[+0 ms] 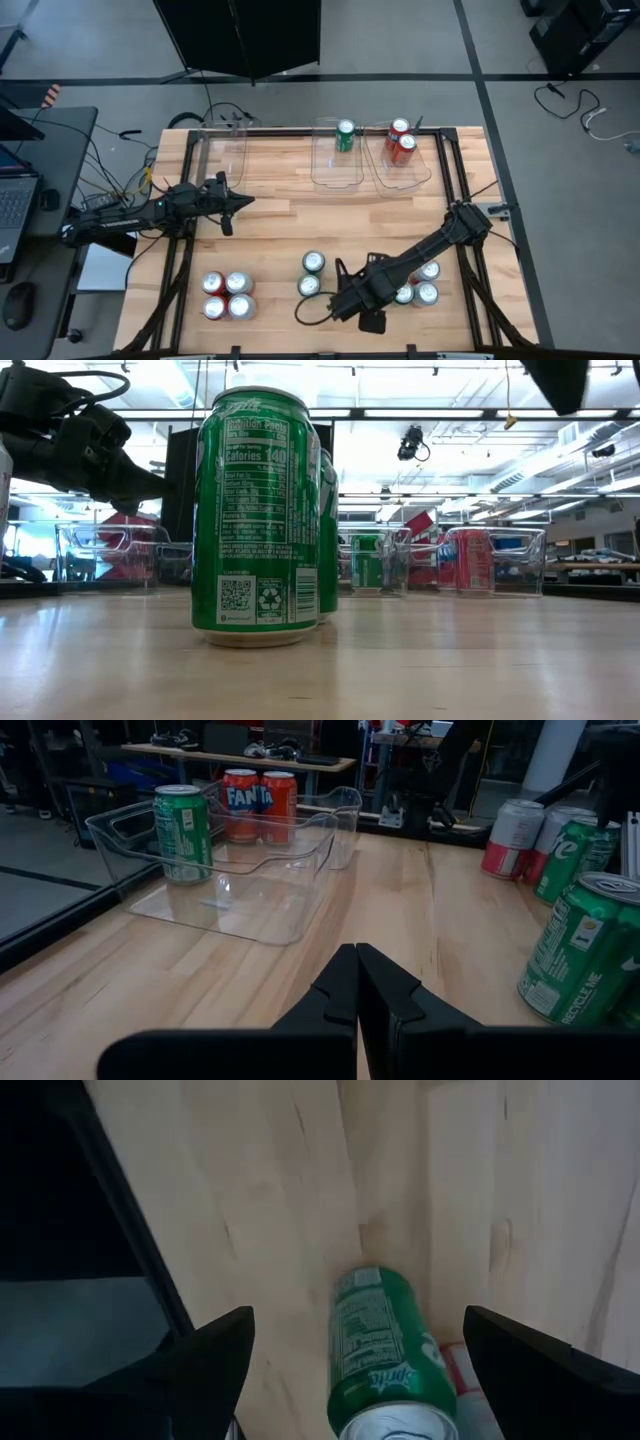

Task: Sort soda cans
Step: Put the bottom right green soda can into the middle transparent bin

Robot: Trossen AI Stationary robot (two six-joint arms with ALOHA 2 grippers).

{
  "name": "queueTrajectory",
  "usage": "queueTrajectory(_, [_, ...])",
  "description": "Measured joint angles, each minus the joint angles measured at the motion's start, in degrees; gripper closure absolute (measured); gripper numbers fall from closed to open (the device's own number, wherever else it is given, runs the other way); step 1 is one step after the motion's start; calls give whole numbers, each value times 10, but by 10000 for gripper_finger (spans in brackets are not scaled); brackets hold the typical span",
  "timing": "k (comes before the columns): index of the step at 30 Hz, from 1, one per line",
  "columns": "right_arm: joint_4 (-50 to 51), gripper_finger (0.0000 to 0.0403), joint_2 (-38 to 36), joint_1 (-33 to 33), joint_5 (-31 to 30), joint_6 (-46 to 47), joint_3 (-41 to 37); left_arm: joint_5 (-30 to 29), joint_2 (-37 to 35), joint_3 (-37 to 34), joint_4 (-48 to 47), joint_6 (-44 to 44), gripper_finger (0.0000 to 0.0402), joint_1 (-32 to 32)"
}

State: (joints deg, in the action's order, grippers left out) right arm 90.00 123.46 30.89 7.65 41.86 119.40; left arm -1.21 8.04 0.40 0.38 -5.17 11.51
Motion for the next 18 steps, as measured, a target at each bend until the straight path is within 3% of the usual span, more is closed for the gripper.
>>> queueTrajectory(8, [0,59,-15,8,9,23,-58,0,4,0,0,0,400,0])
queueTrajectory(18, [1,55,-117,15,-10,57,-185,0,22,0,0,-1,400,0])
